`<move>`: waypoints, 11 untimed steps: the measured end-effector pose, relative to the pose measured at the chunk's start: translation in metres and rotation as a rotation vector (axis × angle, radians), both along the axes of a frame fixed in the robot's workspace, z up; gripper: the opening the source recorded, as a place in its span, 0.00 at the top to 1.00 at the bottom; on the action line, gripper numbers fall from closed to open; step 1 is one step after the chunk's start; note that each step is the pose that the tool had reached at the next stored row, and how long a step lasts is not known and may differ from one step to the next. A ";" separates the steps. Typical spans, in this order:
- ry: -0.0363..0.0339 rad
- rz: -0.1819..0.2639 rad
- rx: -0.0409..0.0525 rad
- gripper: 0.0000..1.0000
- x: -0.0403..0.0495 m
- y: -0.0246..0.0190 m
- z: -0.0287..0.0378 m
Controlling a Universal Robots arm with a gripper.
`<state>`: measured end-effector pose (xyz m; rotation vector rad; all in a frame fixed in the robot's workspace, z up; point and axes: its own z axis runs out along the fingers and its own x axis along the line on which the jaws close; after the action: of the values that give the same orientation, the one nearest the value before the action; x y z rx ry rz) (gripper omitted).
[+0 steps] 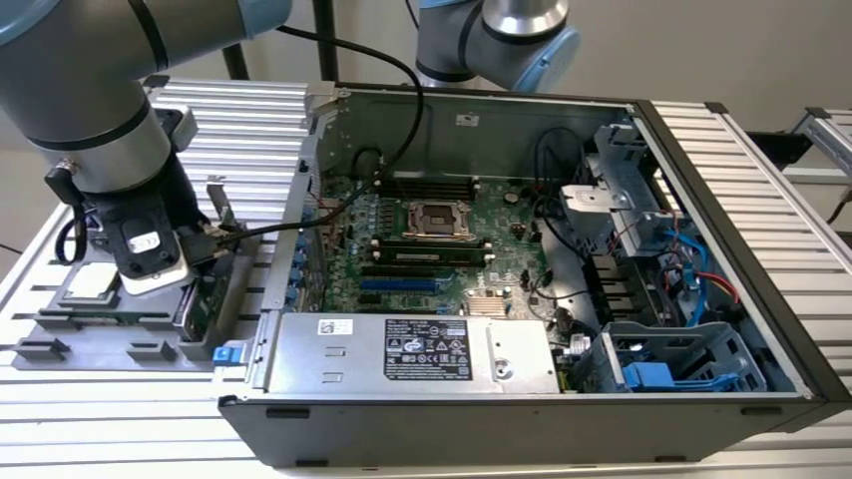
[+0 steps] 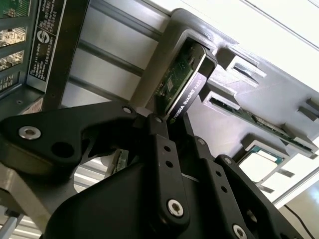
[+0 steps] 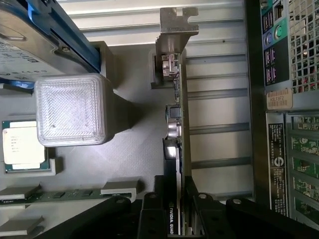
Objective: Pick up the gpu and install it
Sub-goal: 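Pick up the gpu and move the gpu toward the slot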
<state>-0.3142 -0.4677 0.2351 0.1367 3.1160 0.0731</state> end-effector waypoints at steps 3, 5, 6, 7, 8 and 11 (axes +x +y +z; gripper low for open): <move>0.0001 0.000 0.0000 1.00 0.0000 0.0000 -0.0001; 0.0000 0.000 0.0000 1.00 0.0000 0.0000 -0.0003; 0.0000 0.000 0.0000 1.00 0.0000 0.0000 -0.0004; 0.0000 0.000 0.0000 1.00 0.0000 0.0000 -0.0005; -0.0001 0.000 0.0001 1.00 0.0000 0.0000 -0.0006; 0.0000 0.000 0.0000 1.00 0.0000 0.0000 -0.0007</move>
<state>-0.3142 -0.4677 0.2344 0.1365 3.1160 0.0731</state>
